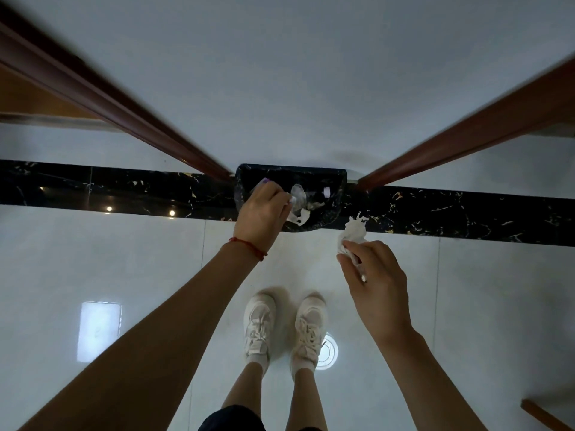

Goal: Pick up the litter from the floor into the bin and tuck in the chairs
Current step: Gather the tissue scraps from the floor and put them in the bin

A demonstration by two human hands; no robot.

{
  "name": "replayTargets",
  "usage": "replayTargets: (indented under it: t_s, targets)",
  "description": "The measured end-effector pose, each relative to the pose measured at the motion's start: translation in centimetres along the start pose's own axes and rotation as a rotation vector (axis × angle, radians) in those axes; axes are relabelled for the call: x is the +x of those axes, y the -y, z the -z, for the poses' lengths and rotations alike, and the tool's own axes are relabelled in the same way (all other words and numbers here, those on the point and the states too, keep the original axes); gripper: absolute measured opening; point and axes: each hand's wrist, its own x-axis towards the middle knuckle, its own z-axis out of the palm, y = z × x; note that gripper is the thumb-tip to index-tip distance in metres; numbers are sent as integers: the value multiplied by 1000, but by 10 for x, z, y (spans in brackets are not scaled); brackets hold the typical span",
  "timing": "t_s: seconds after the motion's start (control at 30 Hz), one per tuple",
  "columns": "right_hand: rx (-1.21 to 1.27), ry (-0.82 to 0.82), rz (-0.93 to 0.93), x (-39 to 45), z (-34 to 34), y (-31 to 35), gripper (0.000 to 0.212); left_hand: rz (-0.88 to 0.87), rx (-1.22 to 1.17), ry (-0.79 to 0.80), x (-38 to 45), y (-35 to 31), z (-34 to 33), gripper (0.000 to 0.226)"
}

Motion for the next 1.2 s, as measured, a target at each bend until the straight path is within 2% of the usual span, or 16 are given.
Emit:
replayTargets:
  t_s: [0.13, 0.33, 0.57, 0.77, 0.93, 1.2]
  targets:
    - [17, 4, 15, 3, -7, 0, 19, 8, 3, 13, 19, 5, -10, 4]
    - [15, 26, 6, 8, -11, -1, 21, 97, 43, 90, 20, 7, -13, 33]
    - [18, 31, 8, 27, -22, -2, 17, 117, 206, 114, -21, 14, 10, 46]
    - [-29, 112, 80, 57, -59, -2, 13, 148, 261, 133, -60, 23, 24, 49]
    - [-19, 102, 74, 77, -82, 4, 16, 177, 254, 144, -72, 29, 30, 52]
    - [-65, 73, 18, 70, -58, 15, 34, 177, 239, 96, -62, 24, 52, 51]
